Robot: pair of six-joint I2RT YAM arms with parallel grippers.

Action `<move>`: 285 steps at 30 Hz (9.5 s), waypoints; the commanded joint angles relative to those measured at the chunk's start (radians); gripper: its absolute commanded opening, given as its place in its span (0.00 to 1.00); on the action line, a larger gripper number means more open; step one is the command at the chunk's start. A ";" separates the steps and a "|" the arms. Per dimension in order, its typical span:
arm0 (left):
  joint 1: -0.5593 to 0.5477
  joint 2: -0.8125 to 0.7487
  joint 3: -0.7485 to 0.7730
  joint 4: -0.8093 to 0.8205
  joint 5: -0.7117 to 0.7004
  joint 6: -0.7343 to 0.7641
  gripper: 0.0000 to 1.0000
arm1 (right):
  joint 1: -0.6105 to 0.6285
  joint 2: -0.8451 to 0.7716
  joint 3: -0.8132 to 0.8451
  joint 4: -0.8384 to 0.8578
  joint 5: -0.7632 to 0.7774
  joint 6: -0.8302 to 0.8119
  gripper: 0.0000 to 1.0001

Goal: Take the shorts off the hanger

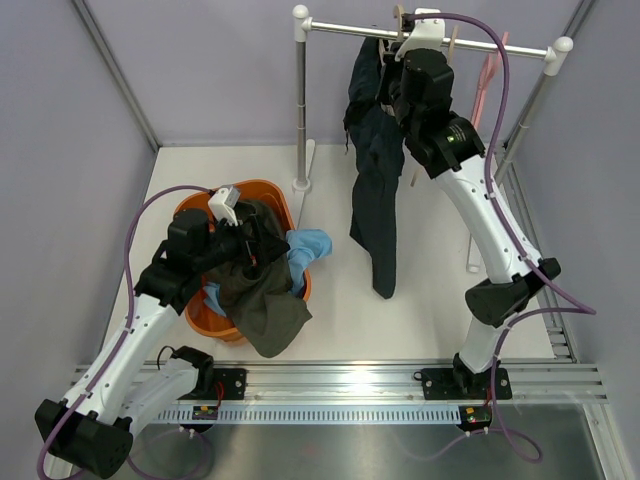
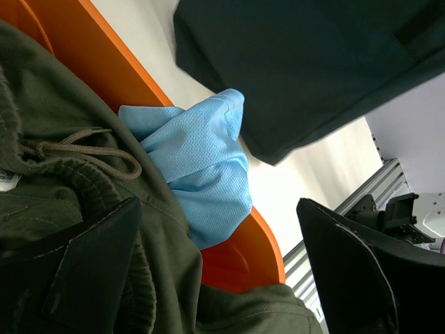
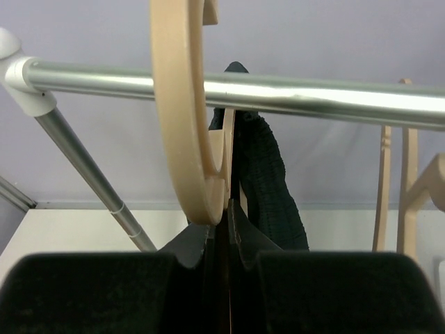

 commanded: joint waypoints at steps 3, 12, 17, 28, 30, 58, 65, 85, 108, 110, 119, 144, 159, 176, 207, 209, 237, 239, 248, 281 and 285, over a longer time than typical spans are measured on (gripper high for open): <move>-0.003 -0.006 0.006 0.033 -0.006 0.016 0.99 | 0.008 -0.115 -0.043 -0.002 -0.049 0.059 0.00; -0.003 -0.008 0.009 0.036 -0.007 0.016 0.99 | 0.031 -0.259 -0.209 -0.068 -0.081 0.119 0.00; -0.006 -0.005 0.012 0.046 0.007 0.017 0.99 | 0.051 -0.341 -0.324 -0.098 -0.097 0.139 0.00; -0.199 0.119 0.296 -0.006 -0.196 -0.018 0.99 | 0.166 -0.488 -0.503 -0.190 -0.011 0.157 0.00; -0.247 0.170 0.403 -0.016 -0.272 -0.024 0.99 | 0.192 -0.505 -0.513 -0.213 0.011 0.159 0.00; -0.315 0.391 0.437 0.256 -0.363 -0.124 0.99 | 0.549 -0.392 -0.385 -0.353 0.334 0.220 0.00; -0.316 0.417 0.449 0.236 -0.371 -0.124 0.99 | 0.599 -0.356 -0.315 -0.394 0.385 0.211 0.00; -0.316 0.480 0.512 0.215 -0.513 -0.121 0.05 | 0.666 -0.413 -0.359 -0.468 0.434 0.272 0.00; -0.213 0.642 0.589 0.176 -0.540 -0.151 0.00 | 0.818 -0.571 -0.447 -0.497 0.552 0.326 0.00; -0.198 0.662 0.592 0.176 -0.529 -0.150 0.00 | 0.826 -0.590 -0.451 -0.490 0.551 0.323 0.00; -0.155 0.733 0.636 0.181 -0.421 -0.158 0.00 | 0.858 -0.649 -0.494 -0.511 0.529 0.346 0.00; -0.595 0.274 0.389 0.120 -0.205 0.046 0.03 | 0.366 -0.561 -0.475 -0.144 0.319 0.027 0.00; -0.617 0.061 0.530 -0.056 -0.248 0.296 0.11 | 0.091 -0.297 -0.099 -0.216 0.023 -0.010 0.00; -0.615 0.391 1.247 0.255 -1.056 0.799 0.00 | 0.066 -0.424 -0.258 -0.218 -0.075 0.004 0.00; -0.405 0.242 0.605 -0.060 -1.209 0.263 0.00 | 0.066 -0.499 -0.313 -0.278 -0.118 0.024 0.00; -0.335 0.205 0.510 -0.130 -1.153 0.139 0.00 | 0.066 -0.507 -0.313 -0.279 -0.127 0.025 0.00; 0.040 0.337 -0.333 0.209 -0.456 -0.529 0.21 | 0.066 -0.438 -0.250 -0.381 -0.163 0.012 0.00; 0.063 0.273 -0.301 0.141 -0.484 -0.506 0.28 | 0.066 -0.413 -0.232 -0.393 -0.172 0.007 0.00; 0.077 0.035 -0.125 -0.066 -0.550 -0.377 0.99 | 0.031 -0.330 -0.169 -0.381 -0.276 -0.025 0.00; 0.075 -0.155 0.291 -0.246 -0.443 0.039 0.99 | -0.182 0.239 0.409 -0.140 -0.318 -0.002 0.00; 0.077 -0.160 0.296 -0.249 -0.438 0.049 0.99 | -0.196 0.256 0.386 -0.121 -0.330 0.019 0.00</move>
